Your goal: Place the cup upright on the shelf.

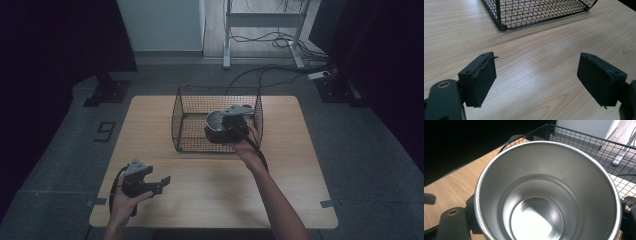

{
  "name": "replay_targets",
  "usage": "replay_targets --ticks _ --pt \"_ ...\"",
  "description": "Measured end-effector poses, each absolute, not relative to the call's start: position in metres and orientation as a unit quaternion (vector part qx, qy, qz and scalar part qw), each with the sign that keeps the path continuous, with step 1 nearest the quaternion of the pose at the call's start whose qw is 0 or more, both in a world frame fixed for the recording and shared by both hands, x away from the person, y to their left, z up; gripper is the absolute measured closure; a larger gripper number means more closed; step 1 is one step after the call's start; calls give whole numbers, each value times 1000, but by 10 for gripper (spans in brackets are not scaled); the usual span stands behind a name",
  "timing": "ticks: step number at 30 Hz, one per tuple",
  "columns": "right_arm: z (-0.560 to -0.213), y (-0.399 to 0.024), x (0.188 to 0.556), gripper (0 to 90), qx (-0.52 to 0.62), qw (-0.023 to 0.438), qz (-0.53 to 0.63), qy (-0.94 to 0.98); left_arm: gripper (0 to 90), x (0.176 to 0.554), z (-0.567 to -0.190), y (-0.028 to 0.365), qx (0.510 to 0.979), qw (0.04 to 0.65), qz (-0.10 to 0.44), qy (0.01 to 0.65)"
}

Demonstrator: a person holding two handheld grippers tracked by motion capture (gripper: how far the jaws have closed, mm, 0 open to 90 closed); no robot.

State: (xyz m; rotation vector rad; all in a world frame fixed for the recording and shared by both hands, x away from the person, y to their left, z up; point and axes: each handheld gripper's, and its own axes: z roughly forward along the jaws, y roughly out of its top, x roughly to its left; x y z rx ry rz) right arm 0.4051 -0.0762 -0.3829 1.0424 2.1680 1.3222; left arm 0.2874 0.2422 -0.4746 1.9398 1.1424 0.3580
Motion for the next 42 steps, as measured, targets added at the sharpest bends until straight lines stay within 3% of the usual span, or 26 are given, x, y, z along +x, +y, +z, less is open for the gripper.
replay_targets --ticks 42 --pt "-388 -75 489 181 405 184 444 778 159 287 -474 244 773 421 138 454"
